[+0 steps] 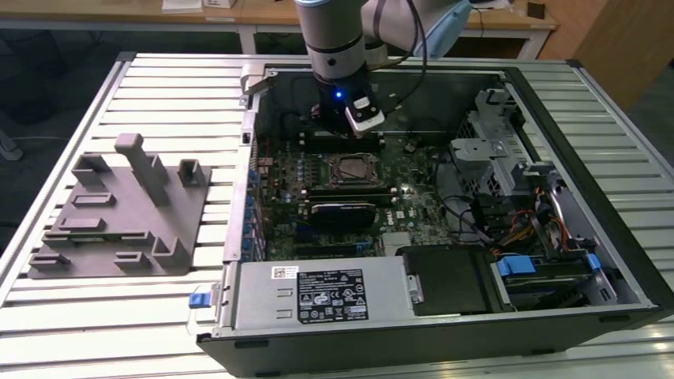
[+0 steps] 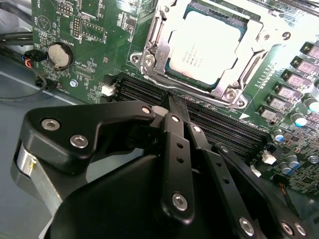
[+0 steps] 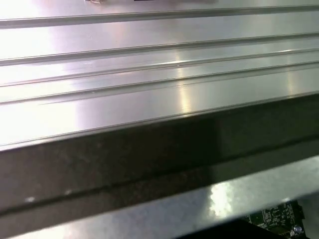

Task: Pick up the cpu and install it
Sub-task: 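Install the first cpu locking lever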

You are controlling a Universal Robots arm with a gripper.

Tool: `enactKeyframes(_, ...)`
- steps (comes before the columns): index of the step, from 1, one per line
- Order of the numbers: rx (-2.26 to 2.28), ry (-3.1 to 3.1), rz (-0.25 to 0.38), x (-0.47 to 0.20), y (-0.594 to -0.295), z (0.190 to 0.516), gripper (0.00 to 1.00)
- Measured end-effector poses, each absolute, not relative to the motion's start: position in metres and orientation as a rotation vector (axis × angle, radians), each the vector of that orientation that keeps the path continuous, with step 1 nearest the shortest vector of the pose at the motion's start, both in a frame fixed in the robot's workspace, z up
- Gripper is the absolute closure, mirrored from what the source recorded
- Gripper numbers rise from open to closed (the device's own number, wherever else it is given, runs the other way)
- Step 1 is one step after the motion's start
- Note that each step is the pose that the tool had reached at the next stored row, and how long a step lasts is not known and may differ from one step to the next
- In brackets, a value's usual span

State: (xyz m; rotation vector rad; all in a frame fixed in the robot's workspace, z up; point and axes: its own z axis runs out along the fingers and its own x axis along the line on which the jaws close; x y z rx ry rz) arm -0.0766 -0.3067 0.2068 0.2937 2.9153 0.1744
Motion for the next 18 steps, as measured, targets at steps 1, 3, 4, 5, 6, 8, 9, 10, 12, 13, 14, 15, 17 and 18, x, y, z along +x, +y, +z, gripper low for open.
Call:
enactKeyframes(1, 0.293, 2.916, 0.174, -0.077, -0.307, 0.207, 0.89)
enactKeyframes(3, 0.293, 2.915, 0.173, -0.077, -0.308, 0.207, 0.89)
enactKeyframes(4, 0.294, 2.915, 0.173, -0.077, -0.309, 0.207, 0.89)
enactKeyframes(5, 0.293, 2.915, 0.172, -0.077, -0.310, 0.207, 0.89)
enactKeyframes(6, 0.293, 2.915, 0.172, -0.077, -0.312, 0.207, 0.89)
enactKeyframes(8, 0.293, 2.915, 0.171, -0.077, -0.315, 0.207, 0.89)
enactKeyframes(9, 0.293, 2.915, 0.170, -0.077, -0.316, 0.207, 0.89)
enactKeyframes(10, 0.293, 2.915, 0.169, -0.077, -0.318, 0.207, 0.89)
enactKeyframes(12, 0.293, 2.916, 0.163, -0.077, -0.321, 0.207, 0.89)
enactKeyframes(13, 0.293, 2.918, 0.160, -0.077, -0.322, 0.207, 0.89)
enactKeyframes(14, 0.293, 2.920, 0.157, -0.076, -0.324, 0.207, 0.89)
enactKeyframes(15, 0.293, 2.925, 0.153, -0.076, -0.326, 0.207, 0.89)
enactKeyframes(17, 0.295, 2.938, 0.146, -0.075, -0.328, 0.206, 0.89)
enactKeyframes(18, 0.296, 2.946, 0.142, -0.075, -0.329, 0.206, 0.89)
